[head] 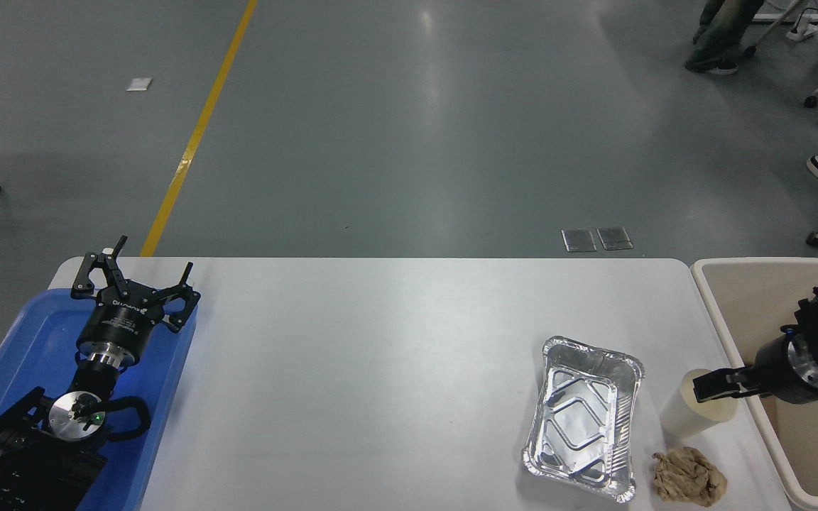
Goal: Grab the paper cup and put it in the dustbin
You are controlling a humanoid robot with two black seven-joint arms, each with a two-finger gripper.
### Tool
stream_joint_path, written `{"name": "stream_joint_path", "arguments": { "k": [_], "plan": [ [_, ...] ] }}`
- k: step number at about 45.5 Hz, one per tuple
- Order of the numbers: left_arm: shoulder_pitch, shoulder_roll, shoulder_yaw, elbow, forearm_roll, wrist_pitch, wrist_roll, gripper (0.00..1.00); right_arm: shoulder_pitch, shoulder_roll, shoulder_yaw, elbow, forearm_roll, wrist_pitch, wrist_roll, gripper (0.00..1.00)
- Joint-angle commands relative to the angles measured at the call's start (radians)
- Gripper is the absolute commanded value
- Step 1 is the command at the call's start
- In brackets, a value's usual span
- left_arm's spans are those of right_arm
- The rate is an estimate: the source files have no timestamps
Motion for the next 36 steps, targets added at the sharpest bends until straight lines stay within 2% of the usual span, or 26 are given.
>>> {"name": "stream_joint_path", "arguments": {
  "k": [1, 4, 7, 9, 10, 24, 36],
  "plan": [
    [0.000, 0.000, 0.000, 0.000, 0.000, 0.000, 0.000, 0.99, -0.023, 0.006, 0.010, -0.021, 0.000, -0.014, -0.002, 0.49],
    [0.000, 0.000, 0.000, 0.000, 0.000, 0.000, 0.000, 0.99, -0.023, 0.009, 0.010, -0.026, 0.000, -0.014, -0.002, 0.41],
    [0.000, 0.000, 0.000, 0.000, 0.000, 0.000, 0.000, 0.99, -0.026, 0.009, 0.010, -0.027, 0.000, -0.012, -0.003, 0.12],
    [0.000, 0.000, 0.000, 0.000, 0.000, 0.000, 0.000, 0.99, -0.028, 0.012, 0.010, -0.027, 0.000, -0.014, -0.005, 0.02],
    [0.000, 0.000, 0.000, 0.000, 0.000, 0.000, 0.000, 0.99, -0.028, 0.014, 0.010, -0.027, 0.000, -0.012, -0.008, 0.00],
    [0.000, 0.000, 0.002, 0.000, 0.000, 0.000, 0.000, 0.99, 0.021, -0.006, -0.028, -0.009, -0.005, 0.005, -0.019, 0.00],
    [0.000, 0.002, 0.002, -0.002, 0.000, 0.000, 0.005, 0.99, 0.321, -0.103, -0.258, 0.132, -0.060, 0.006, -0.017, 0.00]
  ]
}}
